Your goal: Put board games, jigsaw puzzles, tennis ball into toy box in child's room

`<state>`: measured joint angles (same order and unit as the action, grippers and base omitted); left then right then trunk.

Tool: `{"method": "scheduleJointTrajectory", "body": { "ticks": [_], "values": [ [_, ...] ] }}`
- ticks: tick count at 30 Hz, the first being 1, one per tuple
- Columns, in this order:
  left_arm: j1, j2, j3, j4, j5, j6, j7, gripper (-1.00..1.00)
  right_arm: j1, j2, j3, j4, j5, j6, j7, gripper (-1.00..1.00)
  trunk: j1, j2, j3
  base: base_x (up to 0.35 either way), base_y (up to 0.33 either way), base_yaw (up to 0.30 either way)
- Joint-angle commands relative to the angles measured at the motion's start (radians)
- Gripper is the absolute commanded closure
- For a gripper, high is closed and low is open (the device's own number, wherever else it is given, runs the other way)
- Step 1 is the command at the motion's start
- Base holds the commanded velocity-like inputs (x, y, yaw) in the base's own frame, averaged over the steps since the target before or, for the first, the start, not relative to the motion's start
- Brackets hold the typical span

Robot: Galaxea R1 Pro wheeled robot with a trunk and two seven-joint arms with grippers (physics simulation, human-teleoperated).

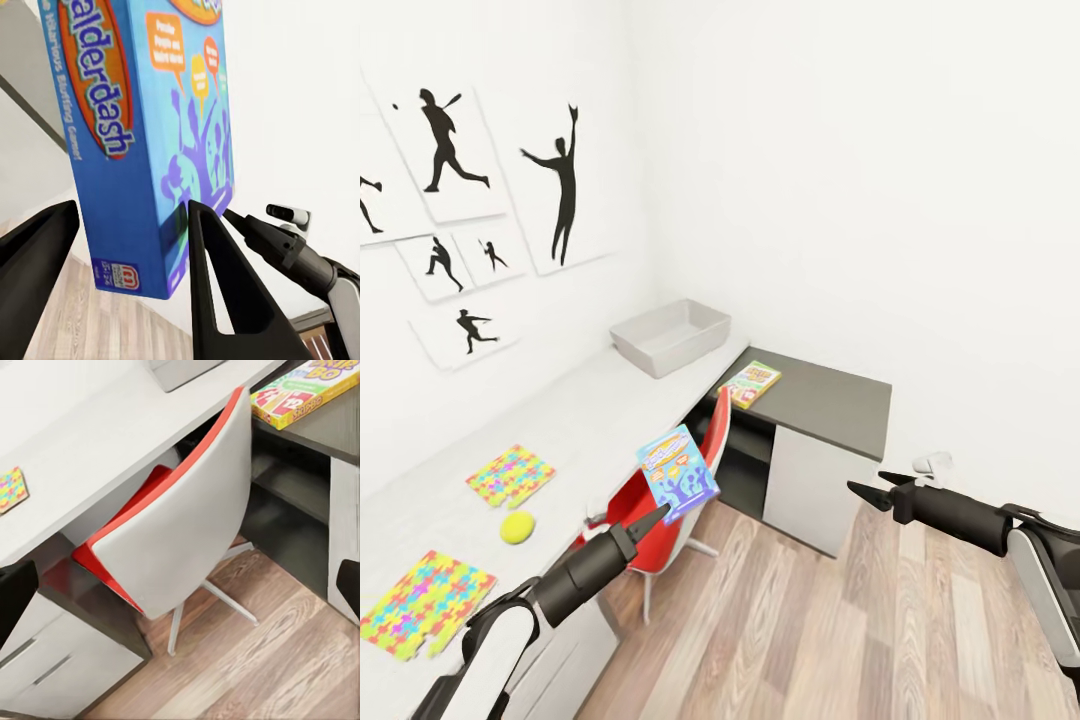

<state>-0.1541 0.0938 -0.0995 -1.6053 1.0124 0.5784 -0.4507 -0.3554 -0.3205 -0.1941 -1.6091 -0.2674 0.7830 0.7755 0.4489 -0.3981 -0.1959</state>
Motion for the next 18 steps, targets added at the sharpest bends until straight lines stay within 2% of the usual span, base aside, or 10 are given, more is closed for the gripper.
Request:
{"method": "scheduleJointTrajectory", "body": {
  "ticks": [1,18],
  "values": [
    [-0.001,0.000,0.000,-0.001,0.012,0.008,0.003,1.00,-0.001,0.000,-0.001,0.000,-0.003,0.005,0.002,-1.00,0.001,-0.002,-0.002,0.302,-0.193,0.000],
    [-0.001,0.000,0.000,-0.001,0.012,0.008,-0.003,1.00,-0.001,0.000,-0.001,0.000,-0.003,0.005,0.002,-1.00,0.001,-0.002,-0.002,0.301,-0.195,0.000]
  ]
}}
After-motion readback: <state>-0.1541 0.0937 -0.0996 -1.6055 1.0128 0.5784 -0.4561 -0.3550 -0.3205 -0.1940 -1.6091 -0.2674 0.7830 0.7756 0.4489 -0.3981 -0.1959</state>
